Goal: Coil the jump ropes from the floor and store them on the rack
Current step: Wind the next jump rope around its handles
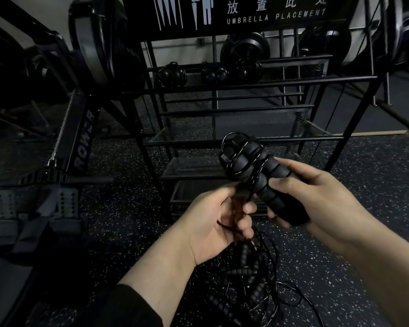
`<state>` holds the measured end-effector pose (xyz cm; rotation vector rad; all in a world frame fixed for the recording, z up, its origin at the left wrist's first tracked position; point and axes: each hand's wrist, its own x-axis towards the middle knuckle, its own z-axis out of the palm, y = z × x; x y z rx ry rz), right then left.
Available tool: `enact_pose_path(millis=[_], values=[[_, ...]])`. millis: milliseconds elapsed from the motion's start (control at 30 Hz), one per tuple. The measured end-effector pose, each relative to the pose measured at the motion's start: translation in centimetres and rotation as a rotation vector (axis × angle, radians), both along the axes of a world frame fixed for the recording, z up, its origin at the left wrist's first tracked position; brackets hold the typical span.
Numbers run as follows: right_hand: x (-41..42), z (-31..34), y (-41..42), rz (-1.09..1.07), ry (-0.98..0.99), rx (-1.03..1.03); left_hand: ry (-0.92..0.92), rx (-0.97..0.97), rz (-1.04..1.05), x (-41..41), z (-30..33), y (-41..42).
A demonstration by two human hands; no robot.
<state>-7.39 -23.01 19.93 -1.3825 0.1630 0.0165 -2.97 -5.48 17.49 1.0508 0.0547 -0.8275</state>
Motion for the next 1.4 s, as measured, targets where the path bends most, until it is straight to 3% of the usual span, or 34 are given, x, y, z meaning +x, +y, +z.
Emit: enact_pose_path(millis=[100, 267, 333, 467, 700, 900, 1133, 1400], values=[[-0.1, -0.3, 0.4, -0.006, 0.006, -0.040, -0.117, 0.138, 0.088, 0.2, -0.6, -0.3], [0.1, -0.1, 0.2, -0.122, -0.013, -0.046, -0.004, -0.050, 0.020, -0.4, -0.4, -0.3], [0.1, -0.2, 0.0, -0.150, -0.009, -0.093, -0.012, -0.023, 0.003, -0.6, -0.4, -0.5], [0.2, -1.0, 0.3, -0.162, -0.058, -0.325, -0.154, 0.231, 0.056, -0.5, -0.6, -1.0], [0.3, -1.9, 0.4, -0.140, -0.081, -0.774, -0.346, 0.461, -0.005, -1.3, -0.8, -1.6], [0.3, -2.3, 0.9, -0.106, -0.069, -0.873, -0.473, 0.697, -0.096, -1.1, -0.7, -1.7], [0.7, -2.9, 1.3, -0.027, -0.069, -1.060, -0.794, 1.117, -0.273, -1.0, 0.3, -1.2], [1.3, -3.6, 0.8, 0.213, -0.046, -1.225, -1.212, 1.265, -0.425, -1.1, 1.3, -0.5]])
